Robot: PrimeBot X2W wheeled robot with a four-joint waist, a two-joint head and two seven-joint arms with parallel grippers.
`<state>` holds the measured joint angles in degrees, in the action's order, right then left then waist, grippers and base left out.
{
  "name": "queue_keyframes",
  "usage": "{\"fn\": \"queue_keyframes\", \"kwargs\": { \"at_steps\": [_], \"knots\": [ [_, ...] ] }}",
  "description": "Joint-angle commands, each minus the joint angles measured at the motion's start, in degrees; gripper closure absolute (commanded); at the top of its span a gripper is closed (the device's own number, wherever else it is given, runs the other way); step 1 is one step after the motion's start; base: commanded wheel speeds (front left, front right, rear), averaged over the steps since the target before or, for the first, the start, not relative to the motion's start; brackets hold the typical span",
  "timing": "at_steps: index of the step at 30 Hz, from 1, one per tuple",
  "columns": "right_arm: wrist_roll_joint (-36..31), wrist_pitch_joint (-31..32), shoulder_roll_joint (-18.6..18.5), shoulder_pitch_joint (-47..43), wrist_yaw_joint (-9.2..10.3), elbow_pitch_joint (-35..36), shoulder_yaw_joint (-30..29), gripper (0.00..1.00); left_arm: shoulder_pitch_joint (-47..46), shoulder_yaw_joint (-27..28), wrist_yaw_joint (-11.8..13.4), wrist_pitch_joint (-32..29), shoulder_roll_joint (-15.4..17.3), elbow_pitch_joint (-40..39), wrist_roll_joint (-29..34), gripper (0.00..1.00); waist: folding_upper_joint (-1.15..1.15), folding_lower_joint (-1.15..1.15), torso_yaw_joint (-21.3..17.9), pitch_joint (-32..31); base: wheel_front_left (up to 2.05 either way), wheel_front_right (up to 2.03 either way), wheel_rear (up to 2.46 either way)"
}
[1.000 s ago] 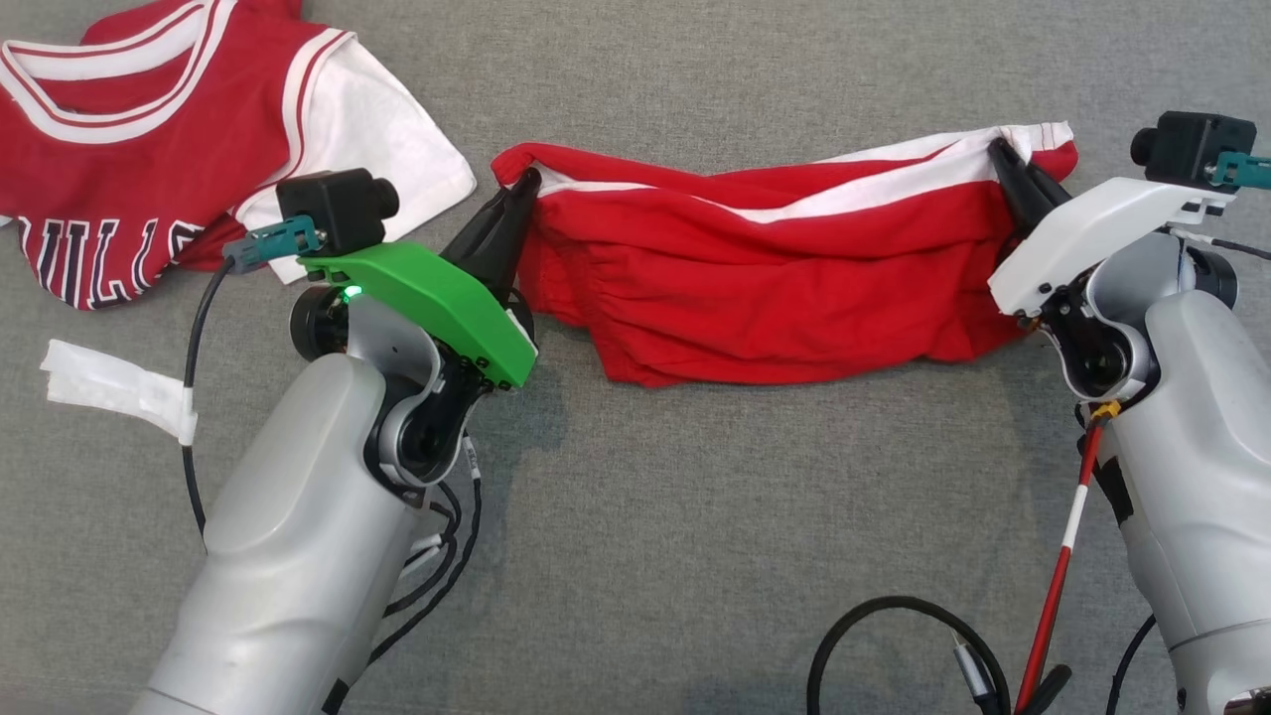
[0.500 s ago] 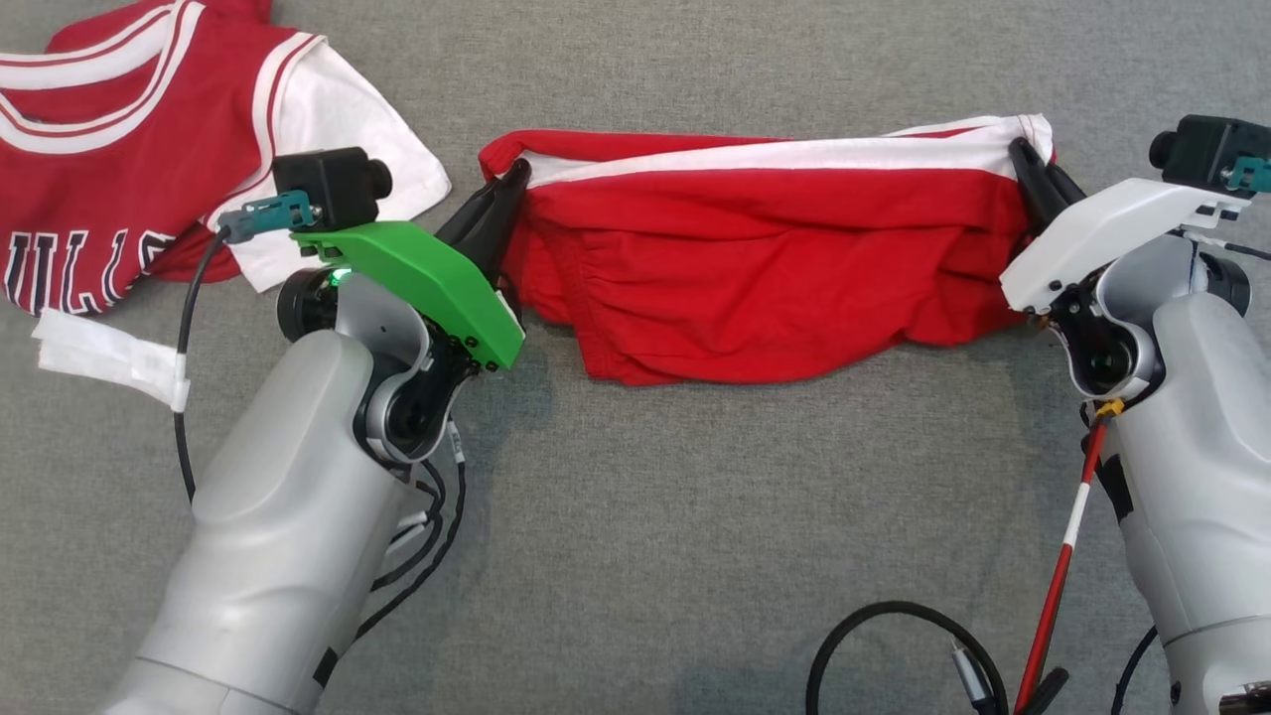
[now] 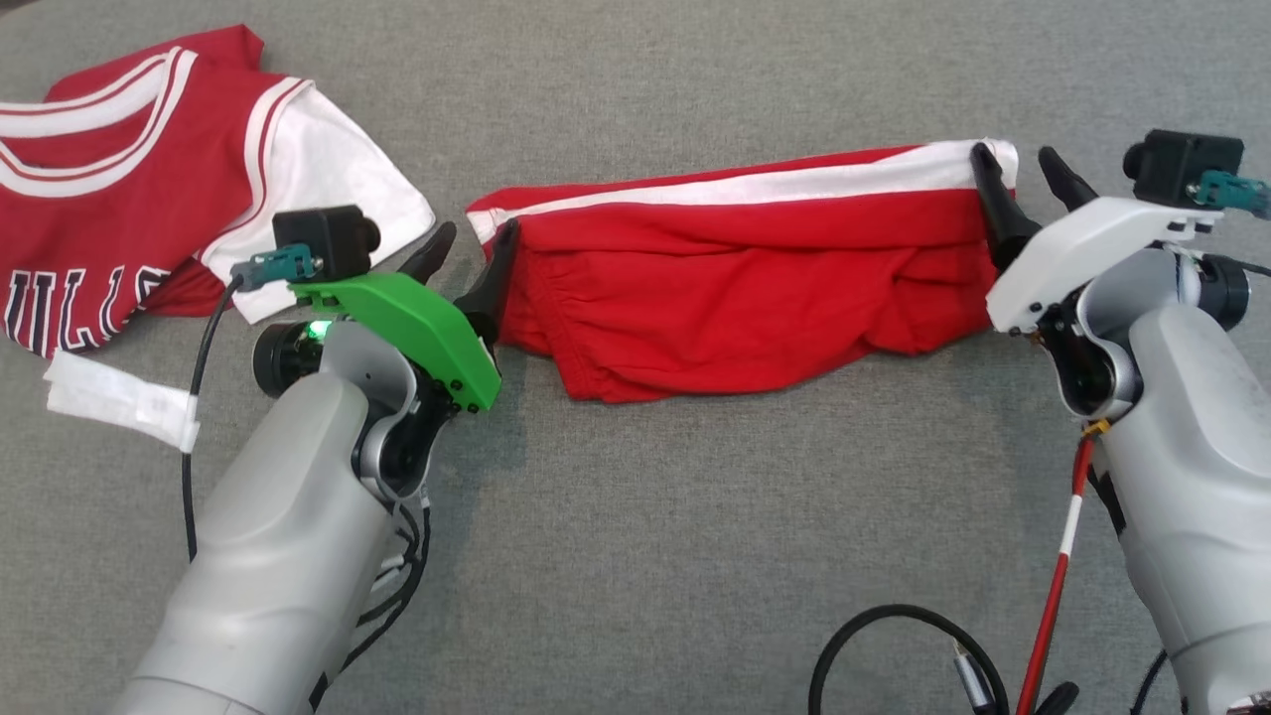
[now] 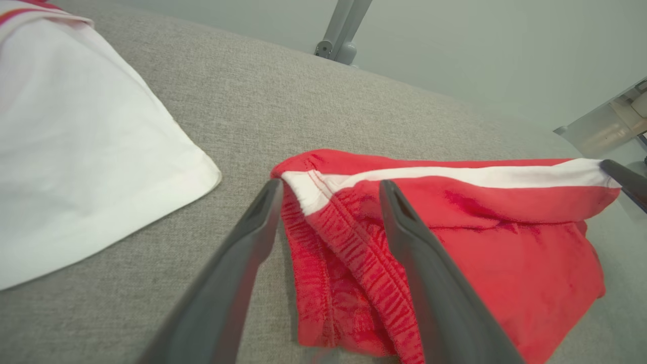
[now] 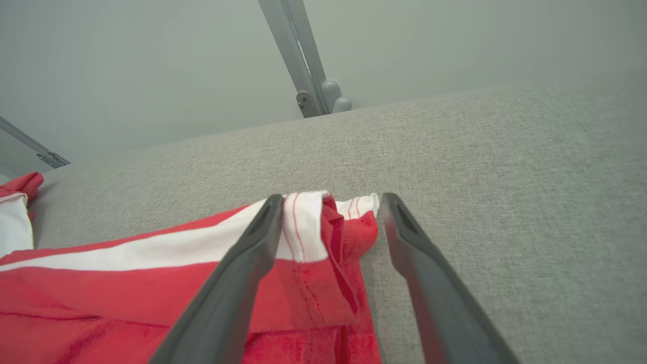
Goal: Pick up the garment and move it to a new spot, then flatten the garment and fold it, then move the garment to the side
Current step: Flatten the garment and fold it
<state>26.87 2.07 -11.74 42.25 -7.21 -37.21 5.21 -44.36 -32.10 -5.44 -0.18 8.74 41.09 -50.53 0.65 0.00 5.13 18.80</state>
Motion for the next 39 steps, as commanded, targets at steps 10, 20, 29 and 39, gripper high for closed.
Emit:
{"fn": "queue_keyframes", "kwargs": {
  "at_steps": [10, 20, 29, 39],
  "knots": [
    [1.5, 3.3, -4.6, -10.9, -0.28, 10.9, 2.0, 0.00, 10.7, -0.2, 5.4, 8.7, 6.8, -13.0, 5.3, 0.00, -0.65, 0.00, -4.0, -6.2, 0.00, 0.00, 0.00],
    [-1.0, 3.2, -2.5, -14.4, -0.28, 12.2, 1.8, 0.00, 27.2, 2.2, 16.2, 15.0, 12.0, -32.4, 13.1, 0.00, -0.65, 0.00, -2.6, -6.2, 0.00, 0.00, 0.00],
    [-2.8, 3.4, -0.2, -10.2, -0.28, 4.4, -1.9, 0.00, 33.3, 4.5, 17.6, 15.3, 10.2, -37.3, 20.0, 0.00, -0.65, 0.00, 2.1, -4.1, 0.00, 0.00, 0.00],
    [-6.7, 4.3, 2.7, -4.4, -0.27, -9.0, -9.1, 0.00, 36.2, 8.4, 14.4, 15.3, 5.6, -35.2, 24.4, 0.00, -0.65, 0.00, 4.7, -3.3, 0.00, 0.00, 0.00]
  ]
}}
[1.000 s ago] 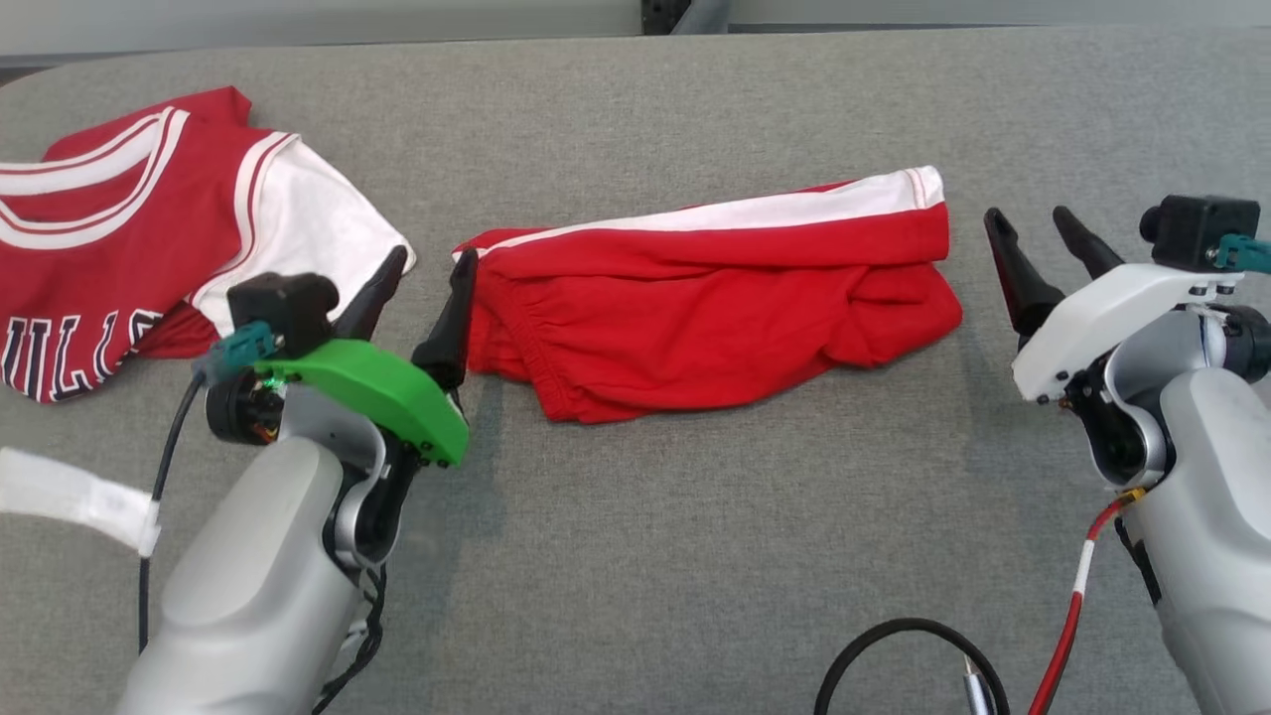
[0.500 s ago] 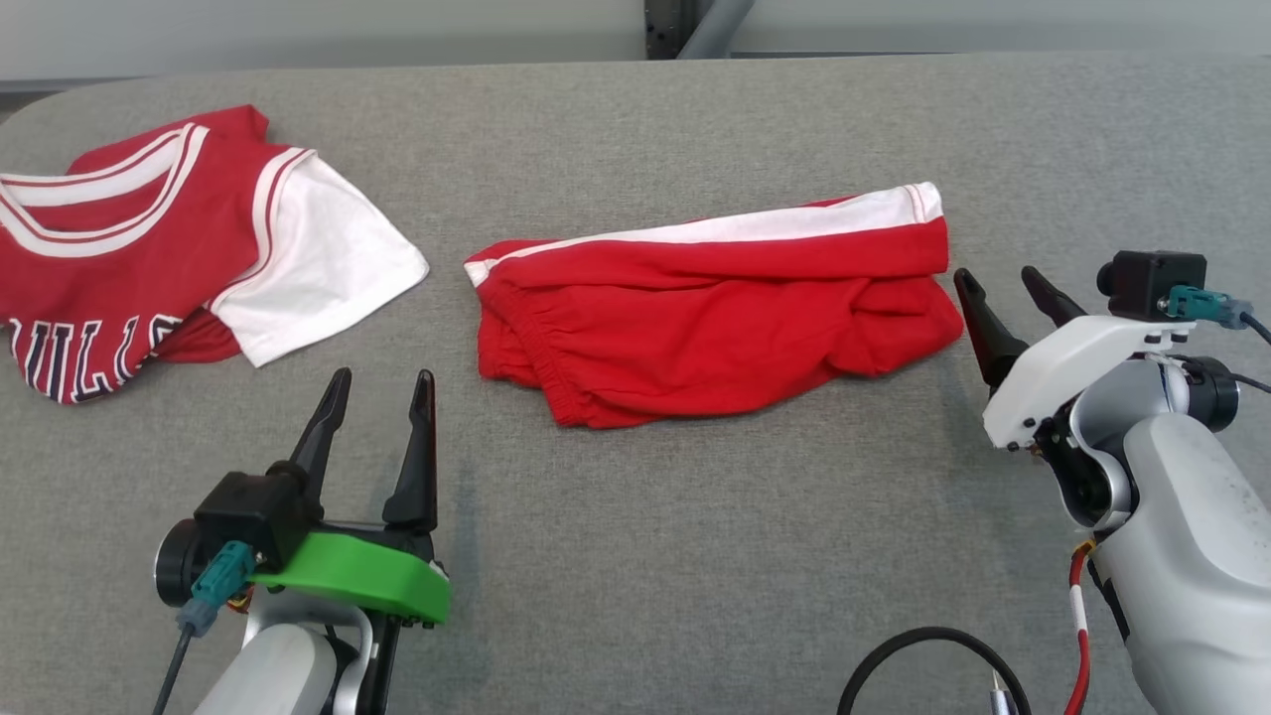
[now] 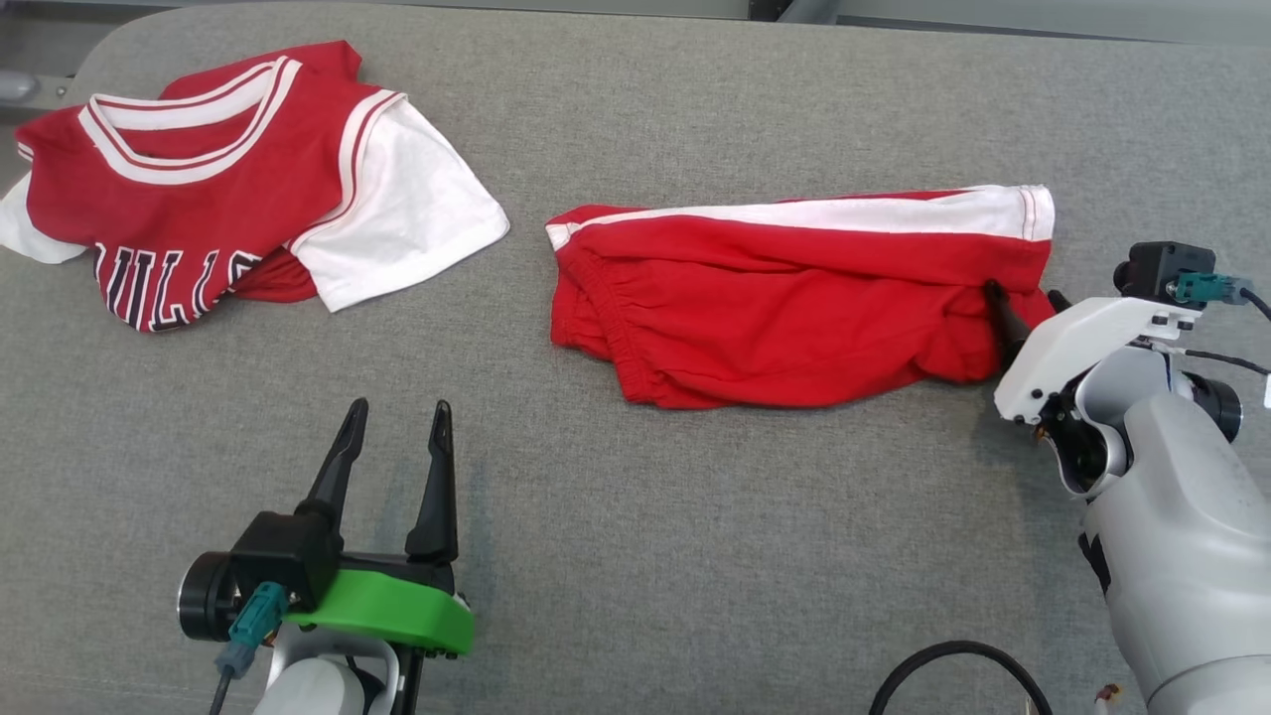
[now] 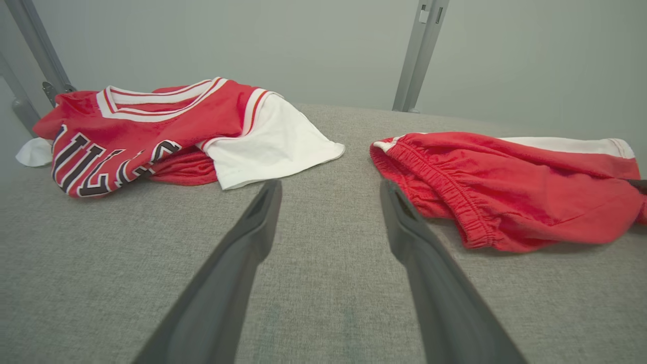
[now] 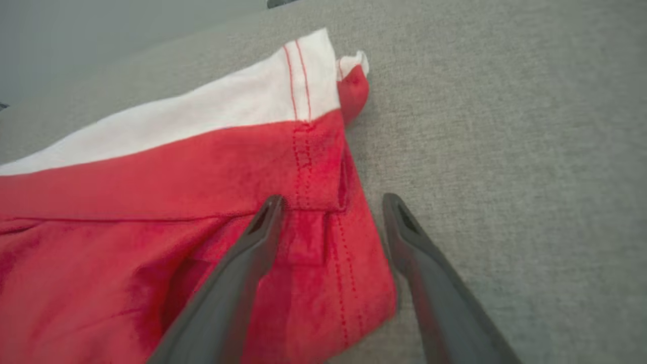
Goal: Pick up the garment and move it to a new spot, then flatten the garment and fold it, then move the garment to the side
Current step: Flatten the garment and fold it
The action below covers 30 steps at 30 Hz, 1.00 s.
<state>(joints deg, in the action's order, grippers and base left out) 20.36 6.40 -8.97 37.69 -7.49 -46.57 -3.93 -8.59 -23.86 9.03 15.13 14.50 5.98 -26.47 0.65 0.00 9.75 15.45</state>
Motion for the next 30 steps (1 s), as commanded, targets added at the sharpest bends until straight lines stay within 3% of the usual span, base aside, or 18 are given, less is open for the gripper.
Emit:
{"fn": "queue_keyframes", "kwargs": {
  "at_steps": [1, 6, 7, 8, 9, 10, 21, 30],
  "knots": [
    [-0.4, 0.6, 0.2, 0.5, 0.00, -0.8, -0.2, 0.00, 0.7, 0.4, -0.5, 0.0, -0.5, 0.2, 0.6, 0.00, -0.65, 0.00, 0.0, -0.1, 0.00, 0.00, 0.00],
    [-0.2, 3.5, 1.6, 1.0, 0.00, -5.2, 0.3, 0.00, 1.9, 1.3, -2.0, 0.0, -2.0, 1.1, 2.0, 0.00, -0.65, 0.00, -0.3, -1.2, 0.00, 0.00, 0.00],
    [0.3, 3.9, 1.8, 1.0, 0.00, -5.6, 0.5, 0.13, 2.3, 1.5, -2.4, 0.0, -2.2, 1.2, 2.2, 0.00, -0.65, 0.00, -0.3, -1.4, 0.00, 0.00, 0.00],
    [0.7, 4.2, 2.0, 0.9, 0.00, -5.7, 0.8, 0.62, 2.6, 1.8, -2.6, 0.0, -2.4, 1.3, 2.5, 0.00, -0.65, 0.00, -0.5, -1.7, 0.00, 0.00, 0.00],
    [1.3, 4.4, 2.0, 0.7, 0.00, -5.8, 1.2, 0.87, 2.9, 2.3, -2.8, 0.0, -2.7, 1.5, 2.6, 0.00, -0.65, 0.00, -0.6, -1.9, 0.00, 0.00, 0.00],
    [1.9, 4.5, 1.9, 0.5, 0.00, -5.5, 1.8, 1.00, 3.1, 2.6, -3.0, 0.0, -2.9, 1.6, 2.8, 0.00, -0.65, 0.00, -0.7, -2.2, 0.00, 0.00, 0.00],
    [13.7, 7.3, -1.7, -5.8, 0.01, 2.2, 5.5, 1.00, 7.4, 6.2, -4.4, 0.0, -4.7, 3.2, 4.4, 0.00, -0.65, 0.00, -4.8, -6.4, 0.00, 0.00, 0.00],
    [19.1, 7.0, -8.1, -11.9, 0.01, 4.9, 1.1, 1.00, 10.5, 7.4, -5.0, 0.0, -5.4, 3.4, 5.2, 0.00, -0.65, 0.00, -8.2, -7.8, 0.00, 0.00, 0.00]
  ]
}}
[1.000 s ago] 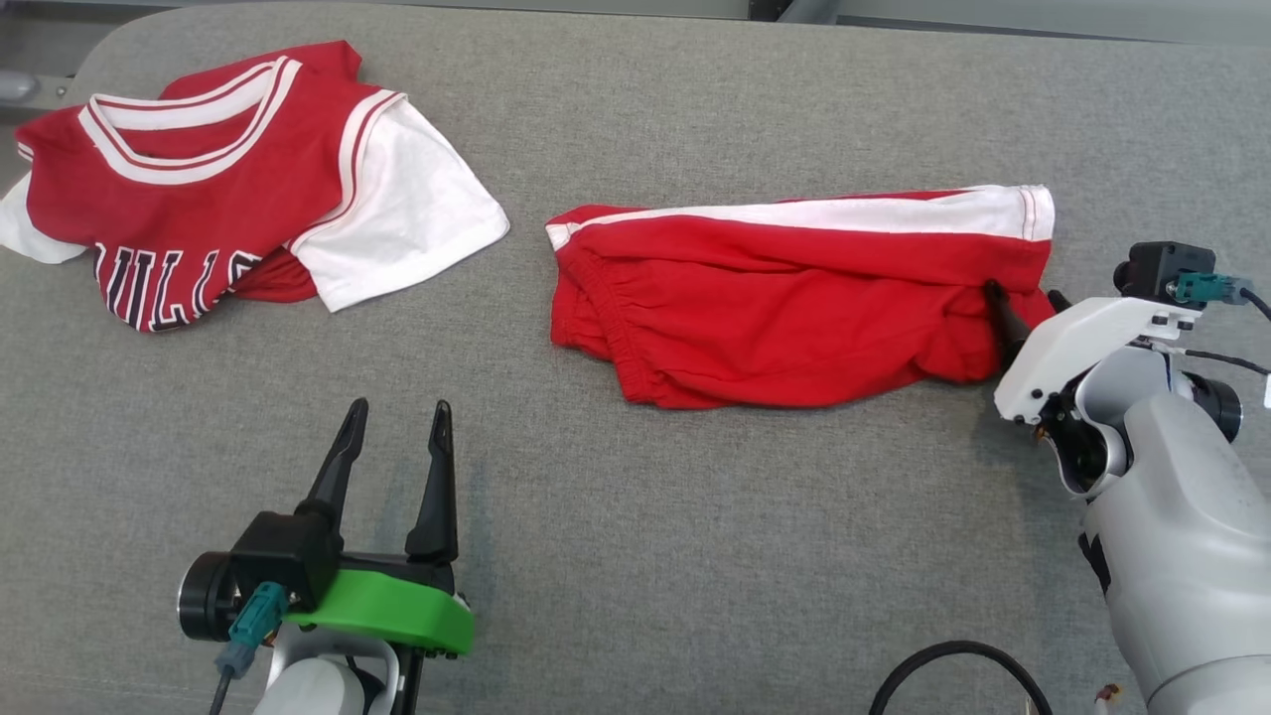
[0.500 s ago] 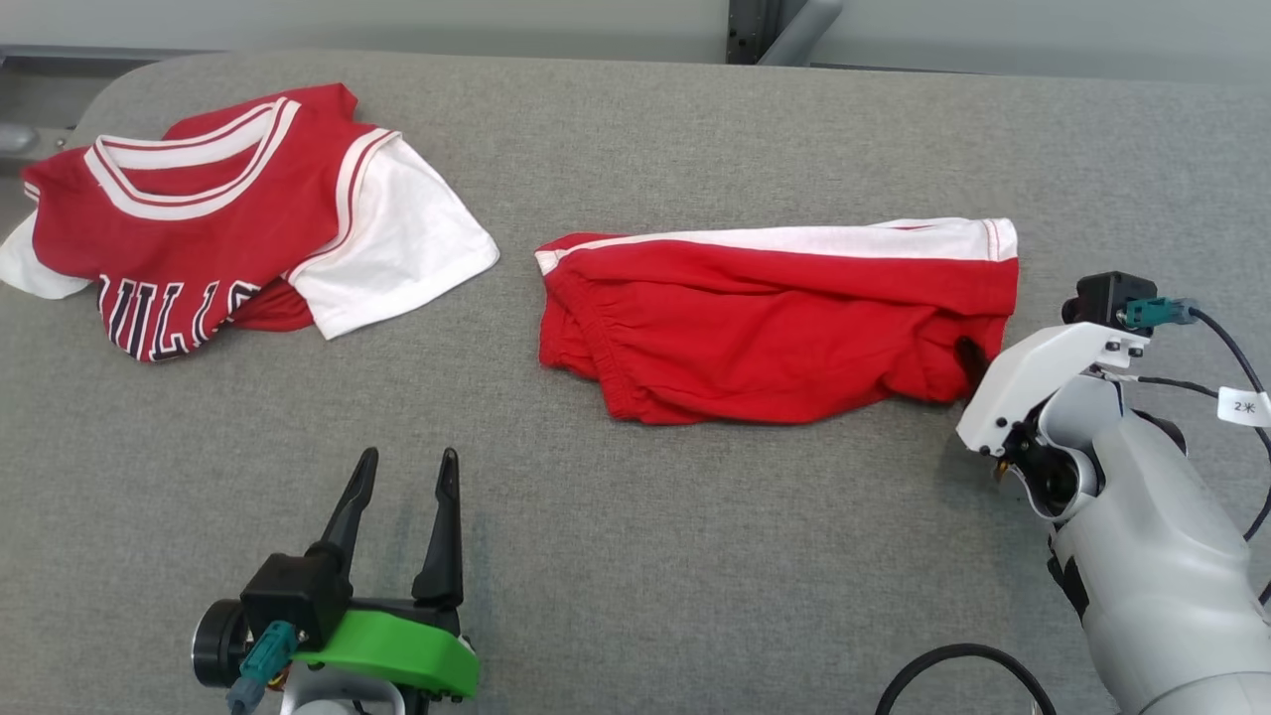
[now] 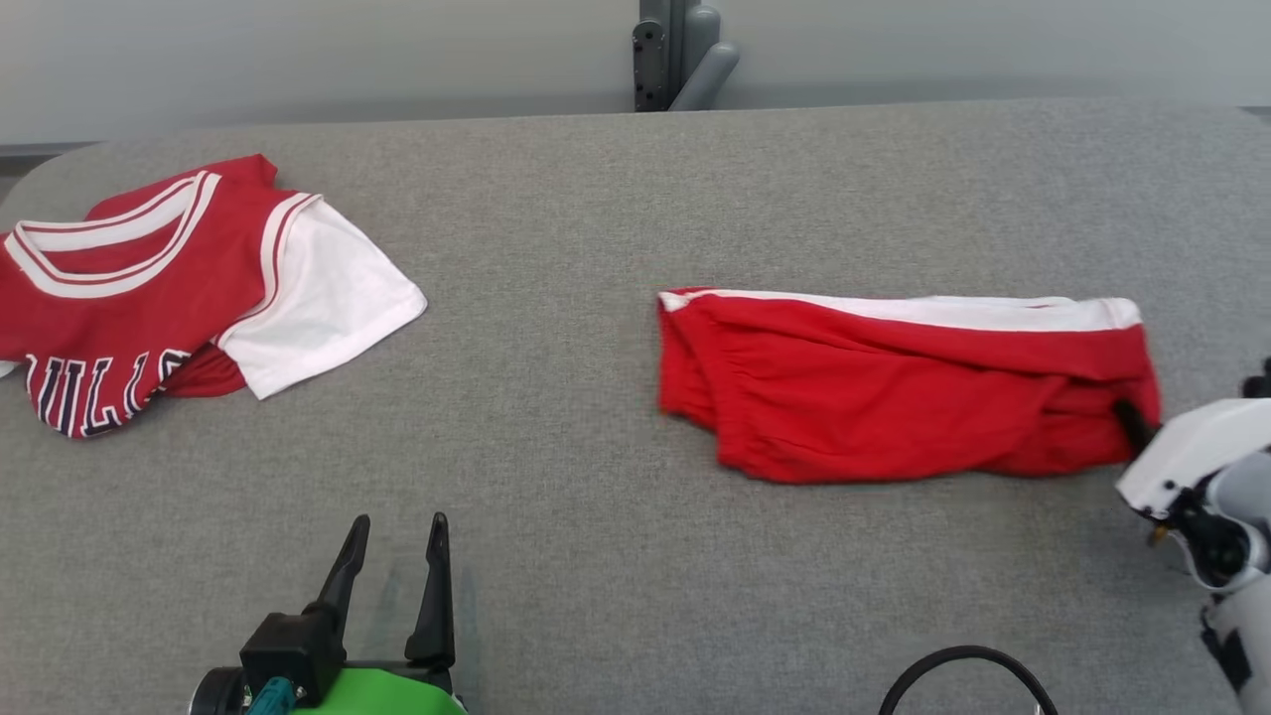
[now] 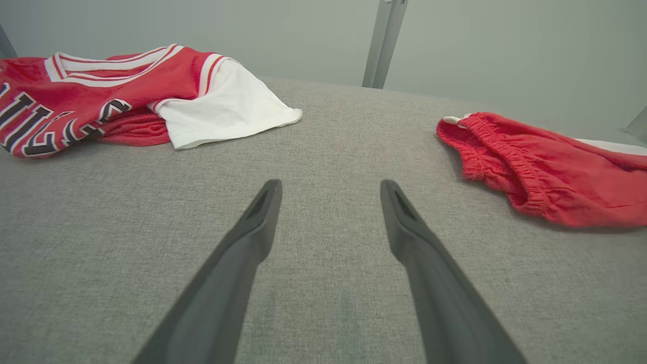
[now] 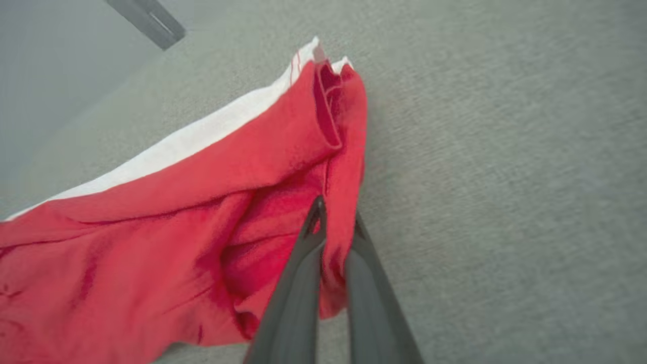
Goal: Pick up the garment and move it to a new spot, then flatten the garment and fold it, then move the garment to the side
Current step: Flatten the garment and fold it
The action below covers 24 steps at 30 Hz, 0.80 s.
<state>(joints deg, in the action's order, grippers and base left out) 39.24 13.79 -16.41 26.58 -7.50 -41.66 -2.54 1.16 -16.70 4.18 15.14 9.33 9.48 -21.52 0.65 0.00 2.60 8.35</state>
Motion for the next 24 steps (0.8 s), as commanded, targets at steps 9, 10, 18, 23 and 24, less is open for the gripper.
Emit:
{"fn": "queue_keyframes", "kwargs": {
  "at_steps": [9, 10, 18, 23, 24],
  "knots": [
    [-5.0, -6.1, -8.8, -1.9, 0.00, -0.8, -7.2, 1.00, 1.6, 0.4, -1.1, 0.0, -1.3, -0.6, 0.3, 0.00, -0.65, 0.00, -1.2, 0.3, 0.00, 0.00, 0.00],
    [-5.9, -6.4, -9.4, -1.6, 0.00, 0.4, -6.5, 1.00, 1.7, 0.6, -1.2, 0.0, -1.6, -0.7, 0.1, 0.00, -0.65, 0.00, -1.1, 0.4, 0.00, 0.00, 0.00],
    [-5.3, 3.7, -7.5, 0.1, 0.03, 23.5, 17.4, 1.00, 1.5, 1.4, -1.6, 0.0, -3.0, 0.0, -0.4, 0.00, -0.65, 0.00, -1.1, 0.6, 0.00, 0.00, 0.00],
    [-0.4, 10.4, -9.0, 0.8, 0.04, 32.0, 30.4, 1.00, -0.2, 1.3, -2.2, 0.0, -3.6, 1.1, 0.0, 0.00, -0.65, 0.00, 0.8, 0.7, 0.00, 0.00, 0.00],
    [0.4, 11.0, -9.5, 0.9, 0.04, 32.7, 31.9, 1.00, -0.4, 1.5, -2.3, 0.0, -3.7, 1.3, 0.0, 0.00, -0.65, 0.00, 1.3, 0.8, 0.00, 0.00, 0.00]
  ]
}}
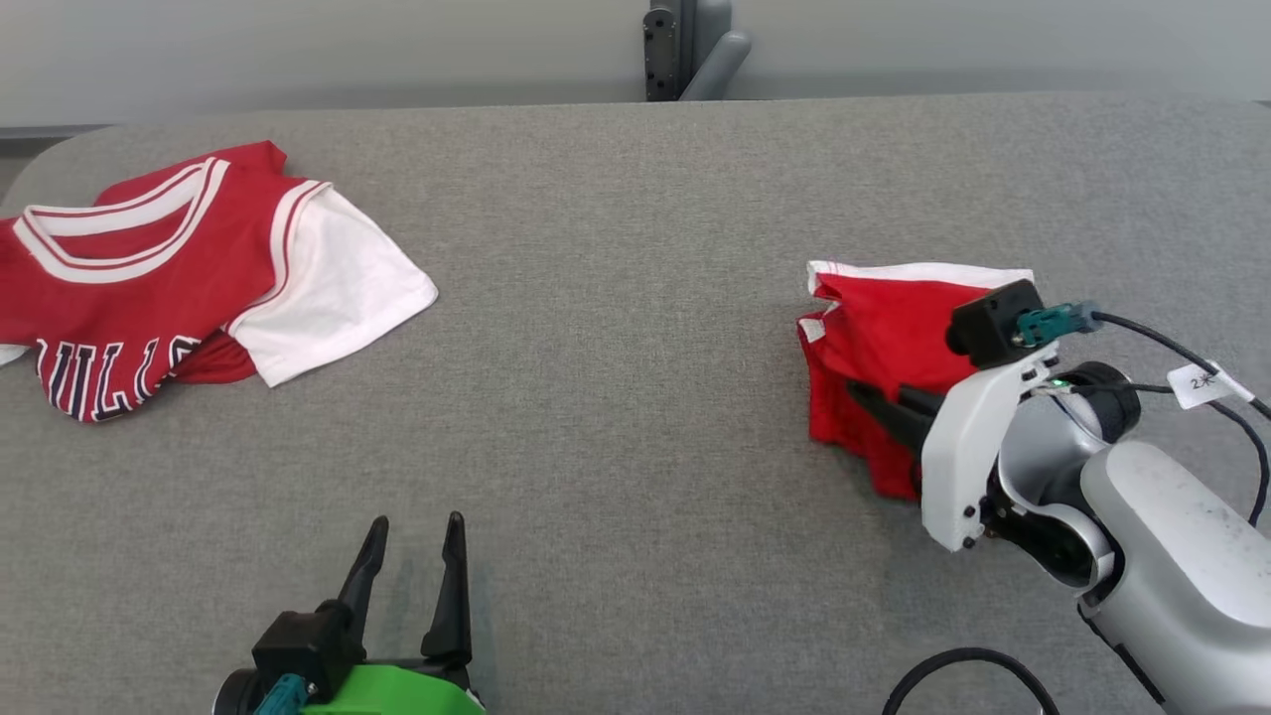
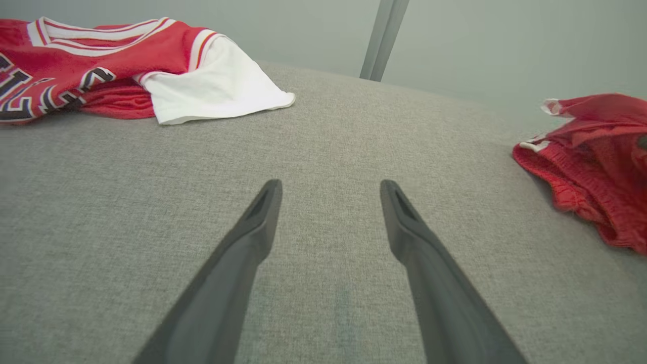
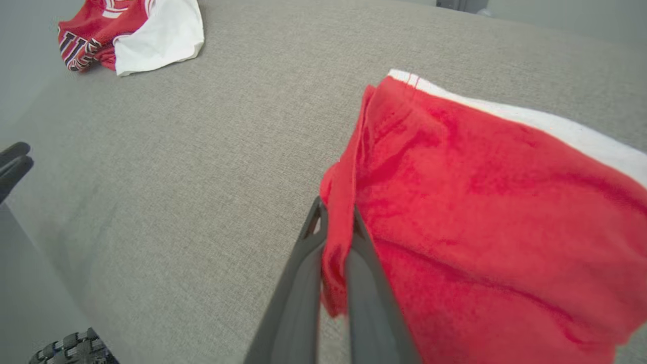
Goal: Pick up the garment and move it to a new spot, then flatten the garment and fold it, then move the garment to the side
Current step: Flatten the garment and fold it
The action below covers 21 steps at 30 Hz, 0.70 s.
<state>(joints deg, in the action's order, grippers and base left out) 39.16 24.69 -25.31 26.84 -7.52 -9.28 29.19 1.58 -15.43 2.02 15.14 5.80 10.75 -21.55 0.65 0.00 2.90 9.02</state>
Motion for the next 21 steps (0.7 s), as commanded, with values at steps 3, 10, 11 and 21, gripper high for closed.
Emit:
{"fn": "queue_keyframes", "kwargs": {
  "at_steps": [3, 10, 11, 21],
  "knots": [
    [1.8, 0.6, -1.8, 0.7, 0.05, 0.6, 2.8, 1.00, -1.2, 0.9, -0.2, 0.0, -0.3, 0.6, 0.2, 0.00, -0.65, 0.00, 2.4, 0.2, 0.00, 0.00, 0.00],
    [3.4, 1.5, -4.6, -0.8, 0.04, -1.1, 4.8, 1.00, 0.4, 2.9, -0.7, 0.0, -0.8, 1.4, -0.4, 0.00, -0.65, 0.00, 4.0, 0.2, 0.00, 0.00, 0.00],
    [3.7, 1.8, -4.9, -1.0, 0.03, -0.9, 5.2, 1.00, 0.5, 3.2, -0.8, 0.0, -0.8, 1.5, -0.4, 0.00, -0.65, 0.00, 4.0, 0.2, 0.00, 0.00, 0.00],
    [-0.1, -4.3, -1.4, 0.2, 0.03, -4.0, 3.9, 0.00, 0.0, 4.1, -1.6, 0.0, -1.7, 2.4, 0.3, 0.00, -0.65, 0.00, 2.1, -0.1, 0.00, 0.00, 0.00]
  ]
}}
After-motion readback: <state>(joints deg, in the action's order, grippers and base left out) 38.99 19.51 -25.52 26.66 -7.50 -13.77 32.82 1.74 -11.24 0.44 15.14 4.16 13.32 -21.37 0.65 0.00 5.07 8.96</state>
